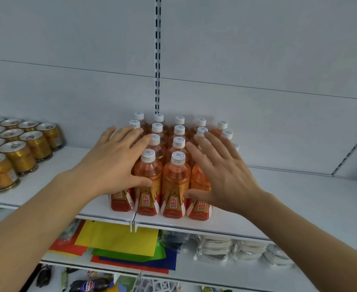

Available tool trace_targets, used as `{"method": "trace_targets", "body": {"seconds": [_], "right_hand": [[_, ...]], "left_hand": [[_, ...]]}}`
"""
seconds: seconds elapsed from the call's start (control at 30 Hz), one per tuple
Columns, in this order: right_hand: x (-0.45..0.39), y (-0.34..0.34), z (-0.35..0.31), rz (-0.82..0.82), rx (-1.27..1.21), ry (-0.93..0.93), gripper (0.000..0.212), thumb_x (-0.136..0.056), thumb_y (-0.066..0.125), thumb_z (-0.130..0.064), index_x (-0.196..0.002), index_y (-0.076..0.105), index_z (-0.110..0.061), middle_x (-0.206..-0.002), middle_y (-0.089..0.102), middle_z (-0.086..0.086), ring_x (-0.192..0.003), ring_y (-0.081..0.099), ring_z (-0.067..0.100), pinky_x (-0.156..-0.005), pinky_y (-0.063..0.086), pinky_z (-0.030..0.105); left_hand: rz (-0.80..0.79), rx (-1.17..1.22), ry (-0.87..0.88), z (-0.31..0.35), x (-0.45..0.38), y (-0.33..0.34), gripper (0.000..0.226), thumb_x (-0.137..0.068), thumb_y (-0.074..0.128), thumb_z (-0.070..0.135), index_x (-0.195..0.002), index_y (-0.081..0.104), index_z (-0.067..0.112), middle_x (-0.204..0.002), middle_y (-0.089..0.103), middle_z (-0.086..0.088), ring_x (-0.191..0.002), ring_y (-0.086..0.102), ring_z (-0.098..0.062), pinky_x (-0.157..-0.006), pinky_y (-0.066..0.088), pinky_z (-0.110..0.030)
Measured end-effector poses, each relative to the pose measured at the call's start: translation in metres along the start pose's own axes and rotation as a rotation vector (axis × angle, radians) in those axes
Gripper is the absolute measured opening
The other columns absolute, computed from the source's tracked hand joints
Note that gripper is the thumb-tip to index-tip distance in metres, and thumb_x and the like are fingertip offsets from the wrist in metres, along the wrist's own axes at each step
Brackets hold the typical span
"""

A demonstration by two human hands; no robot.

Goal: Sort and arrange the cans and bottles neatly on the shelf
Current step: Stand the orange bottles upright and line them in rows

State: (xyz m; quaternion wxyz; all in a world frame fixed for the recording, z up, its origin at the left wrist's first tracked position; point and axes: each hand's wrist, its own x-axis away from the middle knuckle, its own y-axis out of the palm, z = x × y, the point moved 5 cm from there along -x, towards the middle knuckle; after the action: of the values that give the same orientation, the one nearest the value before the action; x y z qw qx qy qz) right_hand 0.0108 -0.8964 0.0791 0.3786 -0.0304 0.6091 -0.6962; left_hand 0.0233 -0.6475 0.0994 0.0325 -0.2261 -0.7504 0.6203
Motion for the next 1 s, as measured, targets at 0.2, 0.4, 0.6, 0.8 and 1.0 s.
{"method": "trace_targets", "body": {"seconds": [0.2,0.4,0.6,0.8,1.0], "right_hand": [[-0.012,0.018,-0.024,-0.081,0.058,-0.014,0.105,-0.088,0.061,-0.076,-0.168,0.022,-0.020,-0.172,0.030,0.012,-0.163,0.015,0.035,-0.130,0.018,0.058],[-0.011,0.012,-0.025,-0.116,0.102,0.026,0.105,-0.088,0.054,-0.081,-0.169,0.023,-0.022,-0.173,0.029,0.010,-0.163,0.017,0.034,-0.128,0.020,0.061],[-0.043,-0.006,-0.059,-0.105,0.100,0.033,0.108,-0.088,0.046,-0.087,-0.168,0.023,-0.019,-0.172,0.030,0.012,-0.162,0.021,0.034,-0.128,0.024,0.060],[-0.058,0.012,-0.086,-0.251,0.138,0.105,0.110,-0.090,0.045,-0.085,-0.170,0.010,-0.020,-0.177,0.019,0.007,-0.165,0.009,0.031,-0.128,0.020,0.061],[-0.061,-0.002,-0.092,-0.210,0.051,0.183,0.105,-0.094,0.027,-0.091,-0.171,0.006,-0.023,-0.178,0.016,0.002,-0.165,0.009,0.025,-0.131,0.015,0.055]], "left_hand": [[-0.026,0.036,0.048,-0.002,0.005,0.020,0.111,-0.087,0.050,0.084,-0.168,0.000,0.027,-0.176,0.012,-0.004,-0.161,0.008,-0.027,-0.131,0.011,-0.049],[0.033,0.171,0.080,-0.005,0.009,0.018,0.118,-0.086,0.051,0.084,-0.165,-0.019,0.031,-0.176,-0.018,-0.003,-0.163,-0.007,-0.026,-0.132,0.008,-0.049],[0.018,0.333,-0.002,-0.051,0.011,0.025,0.130,-0.079,0.059,0.086,-0.166,-0.015,0.025,-0.176,-0.012,-0.003,-0.163,-0.001,-0.024,-0.132,0.013,-0.043],[0.018,0.404,0.110,-0.055,0.011,0.044,0.121,-0.087,0.063,0.074,-0.166,-0.013,0.022,-0.177,-0.005,0.000,-0.163,0.008,-0.019,-0.131,0.019,-0.041],[0.051,0.539,0.092,-0.064,0.011,0.046,0.126,-0.078,0.043,0.095,-0.159,-0.031,0.034,-0.175,-0.022,0.004,-0.163,0.000,-0.019,-0.131,0.017,-0.047]]}}
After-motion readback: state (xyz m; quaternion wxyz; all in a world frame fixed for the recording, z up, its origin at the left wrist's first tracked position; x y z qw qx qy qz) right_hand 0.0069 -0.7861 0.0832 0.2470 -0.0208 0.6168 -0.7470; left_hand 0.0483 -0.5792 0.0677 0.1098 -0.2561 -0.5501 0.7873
